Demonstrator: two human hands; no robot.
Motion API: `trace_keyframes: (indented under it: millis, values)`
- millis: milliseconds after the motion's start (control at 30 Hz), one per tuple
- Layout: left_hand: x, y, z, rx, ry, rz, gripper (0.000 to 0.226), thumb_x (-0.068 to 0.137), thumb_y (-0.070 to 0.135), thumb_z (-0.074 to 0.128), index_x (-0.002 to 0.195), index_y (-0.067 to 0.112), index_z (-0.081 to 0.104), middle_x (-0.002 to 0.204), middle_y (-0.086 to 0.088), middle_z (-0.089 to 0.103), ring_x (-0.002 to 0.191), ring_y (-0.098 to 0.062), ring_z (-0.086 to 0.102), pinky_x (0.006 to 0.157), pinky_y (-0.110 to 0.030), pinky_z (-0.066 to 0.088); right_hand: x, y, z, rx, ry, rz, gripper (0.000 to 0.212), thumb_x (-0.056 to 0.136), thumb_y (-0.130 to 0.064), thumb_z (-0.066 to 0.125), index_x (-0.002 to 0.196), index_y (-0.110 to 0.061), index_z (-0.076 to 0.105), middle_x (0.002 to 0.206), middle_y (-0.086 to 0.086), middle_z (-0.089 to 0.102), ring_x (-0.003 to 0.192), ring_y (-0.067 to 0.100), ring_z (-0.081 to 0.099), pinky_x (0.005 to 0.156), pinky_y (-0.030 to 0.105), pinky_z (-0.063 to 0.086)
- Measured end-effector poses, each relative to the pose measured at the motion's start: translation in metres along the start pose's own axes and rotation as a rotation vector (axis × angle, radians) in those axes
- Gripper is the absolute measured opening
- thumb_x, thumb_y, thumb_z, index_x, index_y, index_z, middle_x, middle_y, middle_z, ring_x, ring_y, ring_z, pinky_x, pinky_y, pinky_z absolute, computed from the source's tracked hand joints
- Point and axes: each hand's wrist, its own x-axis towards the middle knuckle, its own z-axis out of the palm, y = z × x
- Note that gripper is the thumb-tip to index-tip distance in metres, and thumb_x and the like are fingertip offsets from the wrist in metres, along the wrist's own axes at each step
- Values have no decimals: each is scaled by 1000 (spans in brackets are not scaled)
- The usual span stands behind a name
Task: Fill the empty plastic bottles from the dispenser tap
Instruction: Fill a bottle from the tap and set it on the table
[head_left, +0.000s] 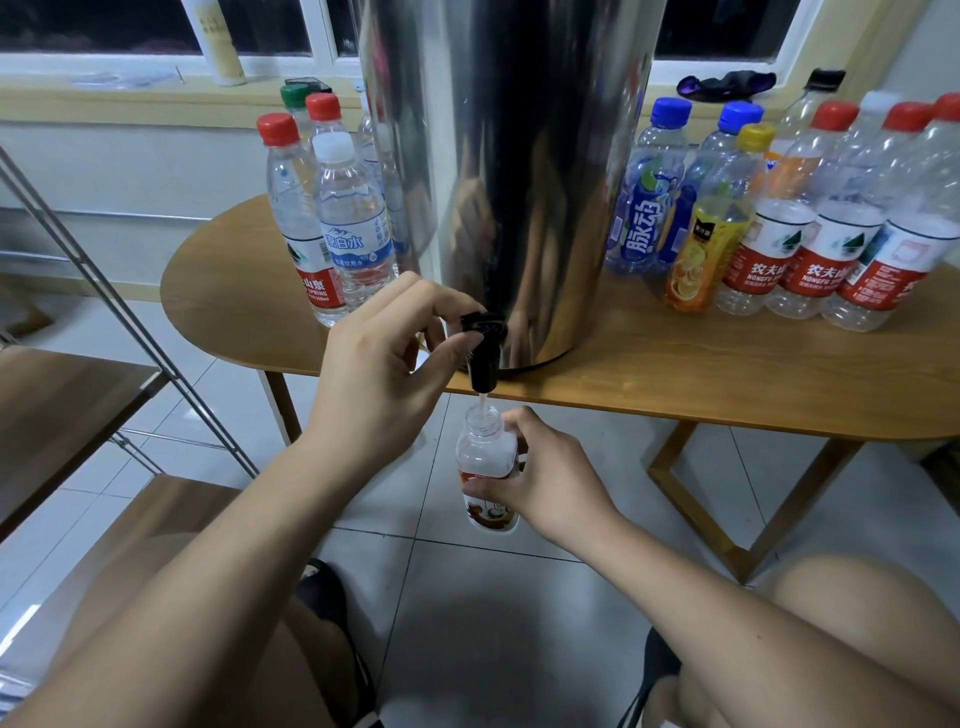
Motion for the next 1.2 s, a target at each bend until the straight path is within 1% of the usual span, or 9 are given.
trace_keyframes:
  millis: [200, 367, 567, 800, 1000, 1200]
  values:
    - [0, -1, 1, -2, 7, -7, 12, 97, 9, 81, 107, 12, 75, 90, 17, 58, 79, -15, 60, 71, -24, 46, 0, 1, 1, 1, 5, 0, 66, 69, -57, 95, 119, -40, 57, 112, -18, 72, 103, 10, 67, 90, 42, 59]
    - [0, -1, 2, 0, 7, -8, 12, 97, 9, 82, 106, 12, 75, 91, 17, 59, 80, -14, 60, 71, -22, 45, 1, 2, 1, 0, 2, 1, 66, 69, -58, 95, 120, -40, 56, 113, -18, 72, 103, 10, 68, 91, 42, 59]
    - [0, 0, 1, -2, 9, -9, 12, 97, 9, 82, 106, 13, 75, 91, 17, 59, 79, -15, 60, 70, -23, 45, 1, 2, 1, -9, 1, 1, 67, 69, -57, 96, 120, -41, 56, 114, -18, 72, 103, 9, 68, 91, 41, 60]
    - [0, 0, 1, 7, 9, -6, 12, 97, 9, 82, 106, 13, 75, 91, 22, 58, 80, -10, 58, 71, -18, 42, 0, 1, 1, -16, -4, -1, 68, 70, -56, 96, 122, -39, 56, 115, -18, 71, 105, 9, 67, 92, 40, 60]
    - [0, 0, 0, 6, 7, -3, 12, 97, 10, 82, 106, 13, 75, 92, 23, 57, 80, -9, 59, 71, -16, 42, 1, 0, 1, -33, -9, -2, 69, 70, -58, 95, 124, -40, 55, 120, -19, 70, 108, 10, 67, 93, 41, 60]
    - [0, 0, 0, 0, 7, -9, 11, 97, 9, 82, 105, 13, 75, 91, 23, 58, 80, -11, 58, 69, -21, 44, 1, 1, 1, -13, 8, -4, 67, 69, -57, 96, 121, -40, 56, 115, -19, 71, 105, 10, 67, 91, 41, 59]
